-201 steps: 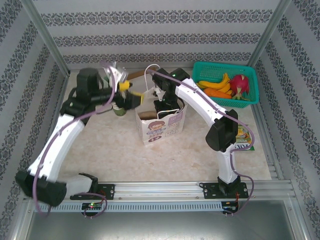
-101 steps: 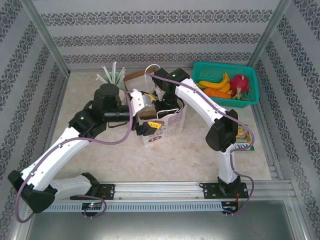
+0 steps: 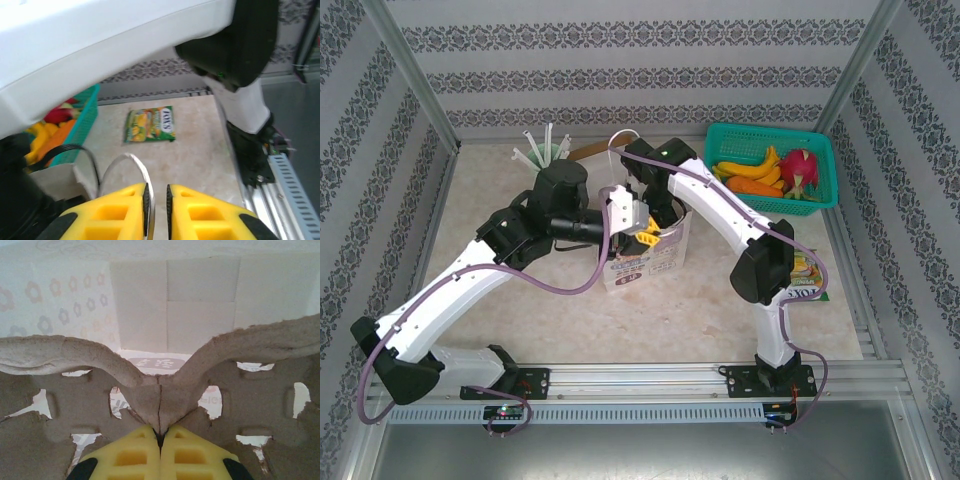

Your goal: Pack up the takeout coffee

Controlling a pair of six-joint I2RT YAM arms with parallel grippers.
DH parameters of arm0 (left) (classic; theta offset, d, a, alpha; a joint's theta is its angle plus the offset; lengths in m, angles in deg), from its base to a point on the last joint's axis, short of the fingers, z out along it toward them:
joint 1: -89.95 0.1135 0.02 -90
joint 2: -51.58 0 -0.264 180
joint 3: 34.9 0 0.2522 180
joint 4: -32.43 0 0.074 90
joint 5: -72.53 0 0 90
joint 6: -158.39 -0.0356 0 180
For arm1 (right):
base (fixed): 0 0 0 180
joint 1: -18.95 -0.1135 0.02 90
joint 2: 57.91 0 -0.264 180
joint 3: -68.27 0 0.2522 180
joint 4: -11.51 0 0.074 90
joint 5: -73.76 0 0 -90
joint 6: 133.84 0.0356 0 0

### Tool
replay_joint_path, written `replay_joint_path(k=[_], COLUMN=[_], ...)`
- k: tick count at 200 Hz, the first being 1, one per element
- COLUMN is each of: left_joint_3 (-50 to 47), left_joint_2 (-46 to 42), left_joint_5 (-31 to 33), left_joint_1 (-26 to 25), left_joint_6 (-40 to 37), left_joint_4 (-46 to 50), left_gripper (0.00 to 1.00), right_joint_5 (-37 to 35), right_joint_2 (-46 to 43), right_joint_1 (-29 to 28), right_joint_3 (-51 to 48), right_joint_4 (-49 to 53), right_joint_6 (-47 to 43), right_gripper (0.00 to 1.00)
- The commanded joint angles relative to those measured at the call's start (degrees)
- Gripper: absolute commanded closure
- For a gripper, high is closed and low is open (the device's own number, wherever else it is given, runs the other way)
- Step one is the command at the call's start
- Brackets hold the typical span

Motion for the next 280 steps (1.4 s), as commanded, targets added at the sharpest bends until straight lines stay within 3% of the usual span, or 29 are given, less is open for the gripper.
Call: replay_joint_path(k=[1, 40, 45, 54, 58, 80, 117, 151, 176, 188, 218, 250, 280], left_joint_3=[3.60, 4.28, 4.11, 3.57, 3.11, 0.26, -4.90, -6.03, -2.93, -1.20, 0.66, 1.30, 0.85], left_joint_2=[1.19, 1.46, 1.24, 0.64, 0.34, -2.47, -6.86, -7.22, -3.03, -1.01, 0.83, -0.60, -2.20], left_joint_5=[-4.70, -4.34, -3.01, 0.95, 3.08, 13.97, 24.58, 25.57, 22.26, 18.79, 12.77, 4.64, 2.60], left_joint_1=[-1.68, -1.97, -1.97, -1.97, -1.97, -1.97, -1.80, -0.42, -0.30, -0.30, -0.30, -0.39, -0.39], left_joint_6=[-4.90, -5.42, -5.03, -4.09, -3.55, -2.26, -2.26, -0.97, -1.52, -2.32, -3.23, -3.46, -3.76], left_joint_4=[6.76, 6.70, 6.24, 4.93, 4.30, 0.35, -5.94, -6.86, -3.47, -1.68, -0.32, 1.72, 1.51], left_gripper=[0.84, 0.95, 0.88, 0.55, 0.45, 0.24, 0.12, 0.11, 0.18, 0.29, 1.00, 1.00, 1.00], right_joint_5=[-2.12, -2.93, -3.04, -3.20, -3.27, -3.29, -2.95, -2.85, -2.94, -3.15, -3.55, -3.29, -3.38], right_joint_2=[1.20, 1.63, 1.74, 1.64, 1.63, 1.54, 1.54, 1.52, 1.52, 1.51, 1.96, 2.85, 3.63], right_joint_1=[-0.63, -0.88, -0.86, -0.90, -0.99, -1.03, -1.11, -1.23, -1.16, -1.22, -1.12, -1.17, -1.07], right_joint_3=[1.16, 1.16, 1.16, 1.09, 1.08, 0.92, 0.93, 0.92, 0.97, 0.88, 0.66, 0.63, 0.63], right_joint_4=[0.65, 0.80, 0.90, 1.00, 1.00, 1.00, 0.74, 0.68, 0.65, 0.51, 0.05, -0.54, -0.68], right_joint_6=[1.56, 1.80, 1.78, 1.63, 1.66, 1.41, 1.26, 1.01, 1.08, 1.31, 2.19, 2.85, 2.90], right_gripper=[1.00, 1.00, 1.00, 1.00, 1.00, 1.00, 1.00, 1.00, 1.00, 1.00, 1.00, 1.00, 1.00])
